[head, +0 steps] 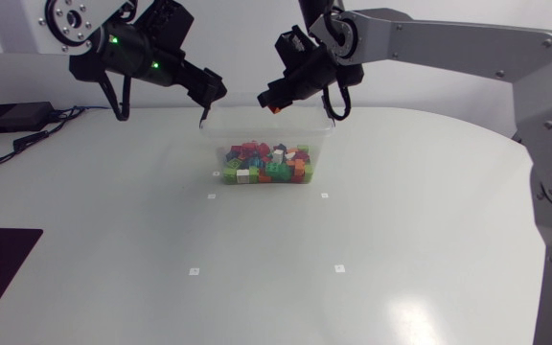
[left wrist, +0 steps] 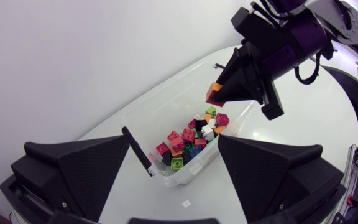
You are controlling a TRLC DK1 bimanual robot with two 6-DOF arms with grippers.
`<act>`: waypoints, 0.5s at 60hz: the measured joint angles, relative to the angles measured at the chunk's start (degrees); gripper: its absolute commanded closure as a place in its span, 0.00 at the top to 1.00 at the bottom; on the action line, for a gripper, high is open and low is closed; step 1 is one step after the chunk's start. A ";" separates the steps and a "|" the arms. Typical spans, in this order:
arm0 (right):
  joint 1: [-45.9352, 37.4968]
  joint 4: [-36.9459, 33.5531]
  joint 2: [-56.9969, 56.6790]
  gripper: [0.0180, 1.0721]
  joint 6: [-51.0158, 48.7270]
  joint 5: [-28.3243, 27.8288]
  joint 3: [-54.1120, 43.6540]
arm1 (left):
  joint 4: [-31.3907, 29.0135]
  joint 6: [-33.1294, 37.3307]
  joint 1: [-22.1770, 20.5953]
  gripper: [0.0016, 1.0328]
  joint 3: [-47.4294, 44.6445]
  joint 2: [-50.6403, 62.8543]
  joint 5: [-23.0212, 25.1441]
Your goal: Place the duplo bricks in the container
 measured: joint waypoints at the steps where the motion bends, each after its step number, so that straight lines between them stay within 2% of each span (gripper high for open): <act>1: 0.13 0.00 0.50 0.16 0.00 0.11 0.59 | 0.24 0.00 0.11 0.96 -0.50 -0.50 0.04; 3: 0.42 0.00 1.29 0.18 0.00 0.28 1.51 | 0.68 0.00 0.37 0.96 -1.51 -1.46 0.00; 6: 0.79 -0.07 2.54 0.31 0.00 0.79 2.78 | 1.16 0.00 0.76 0.96 -2.93 -2.73 -0.02; 11: 1.20 -0.37 3.76 0.66 0.00 1.55 3.96 | 2.10 0.02 1.38 0.96 -5.16 -5.20 -0.17; 12: 1.27 -0.52 3.93 0.81 0.02 1.75 4.17 | 2.23 0.02 1.53 0.96 -5.64 -5.70 -0.20; 15: 1.33 -0.90 4.33 0.95 0.24 2.05 4.59 | 2.95 0.02 2.03 0.96 -7.26 -7.37 -0.35; 30: 0.87 -1.49 3.45 0.96 0.66 2.86 3.67 | 10.62 0.00 2.43 0.96 -15.52 -13.94 -4.13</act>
